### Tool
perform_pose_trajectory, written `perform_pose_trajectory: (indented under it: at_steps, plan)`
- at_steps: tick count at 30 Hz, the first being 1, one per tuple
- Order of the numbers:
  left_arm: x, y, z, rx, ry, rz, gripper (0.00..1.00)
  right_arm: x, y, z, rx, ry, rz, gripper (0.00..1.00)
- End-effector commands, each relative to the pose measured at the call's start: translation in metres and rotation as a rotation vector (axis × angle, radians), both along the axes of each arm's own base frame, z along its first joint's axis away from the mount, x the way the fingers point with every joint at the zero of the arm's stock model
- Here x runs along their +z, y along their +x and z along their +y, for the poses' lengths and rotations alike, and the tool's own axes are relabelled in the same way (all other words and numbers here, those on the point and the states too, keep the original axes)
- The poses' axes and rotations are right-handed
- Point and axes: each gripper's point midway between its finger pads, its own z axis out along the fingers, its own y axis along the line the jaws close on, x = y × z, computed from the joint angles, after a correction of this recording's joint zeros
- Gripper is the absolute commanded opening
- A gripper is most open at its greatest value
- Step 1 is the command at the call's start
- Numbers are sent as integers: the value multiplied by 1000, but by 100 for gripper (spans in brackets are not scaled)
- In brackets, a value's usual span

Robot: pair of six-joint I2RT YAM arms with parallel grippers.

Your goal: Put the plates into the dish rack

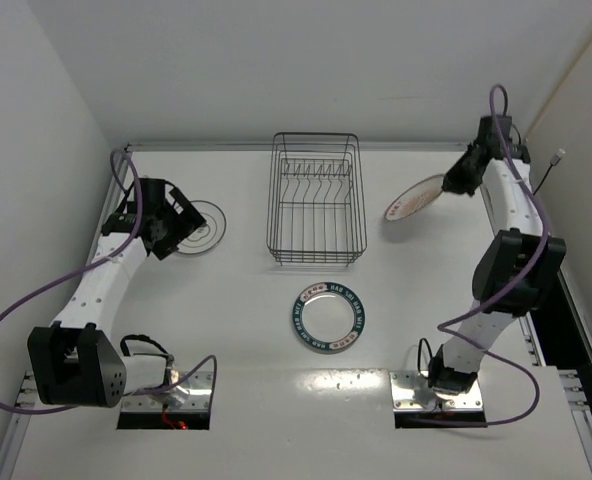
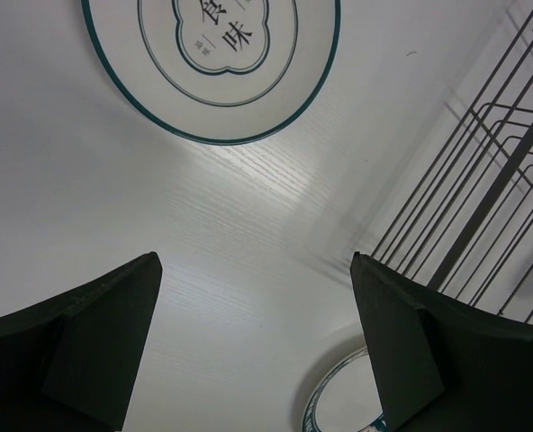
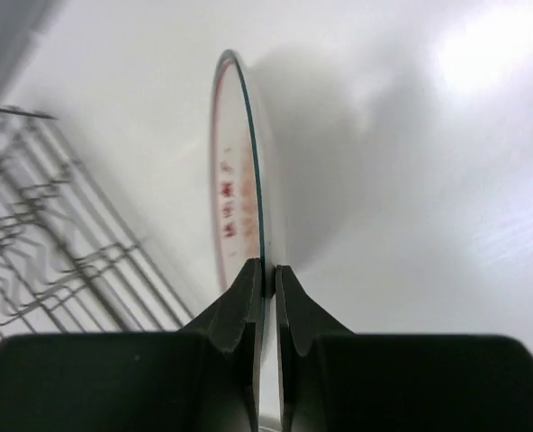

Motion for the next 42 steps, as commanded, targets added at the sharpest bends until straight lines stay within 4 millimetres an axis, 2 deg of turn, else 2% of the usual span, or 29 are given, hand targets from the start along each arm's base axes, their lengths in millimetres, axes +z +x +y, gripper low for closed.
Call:
perform_pose_trajectory:
  at_steps: [1,2,3,4,5,6,7,11,15,18,20,21,23,24,26,34,39,41,42]
  plan:
    - [10,6,3,20,-12,-61,84,112,33,5,26,-224,-223,0]
    - [8,7,0,20,-28,-52,84,120,38,7,26,-263,-233,0]
    - [10,9,-1,14,-35,-64,84,128,43,23,60,-280,-247,0]
    - [10,9,-1,13,-35,-64,84,143,53,29,64,-294,-288,0]
    - [10,10,-2,20,-41,-64,84,148,56,33,64,-309,-293,0]
    - [10,10,-2,20,-41,-64,84,149,58,46,94,-317,-288,0]
    - [10,10,-2,20,-41,-64,84,162,63,50,102,-331,-321,0]
    - [8,8,2,20,-14,-55,84,165,74,76,173,-347,-354,0]
    - [9,5,6,26,7,-55,84,169,90,110,265,-368,-405,0]
    - [13,7,8,34,15,-64,85,166,95,128,315,-433,-392,0]
    - [12,7,8,27,21,-64,85,155,98,137,342,-446,-370,0]
    - [12,7,8,27,21,-64,85,155,98,135,342,-461,-366,0]
    - [12,7,8,27,21,-64,85,139,102,147,368,-458,-346,0]
    - [12,7,10,26,34,-64,85,139,102,145,360,-466,-344,0]
    - [11,5,10,26,34,-55,85,130,103,155,391,-494,-324,0]
    - [13,5,14,33,55,-64,88,122,104,175,483,-585,-316,0]
    - [16,4,14,33,55,-73,88,119,107,194,548,-536,-354,0]
    - [17,6,14,33,54,-82,89,113,108,211,612,-471,-372,5]
    - [17,6,14,33,54,-82,89,117,109,216,627,-452,-388,8]
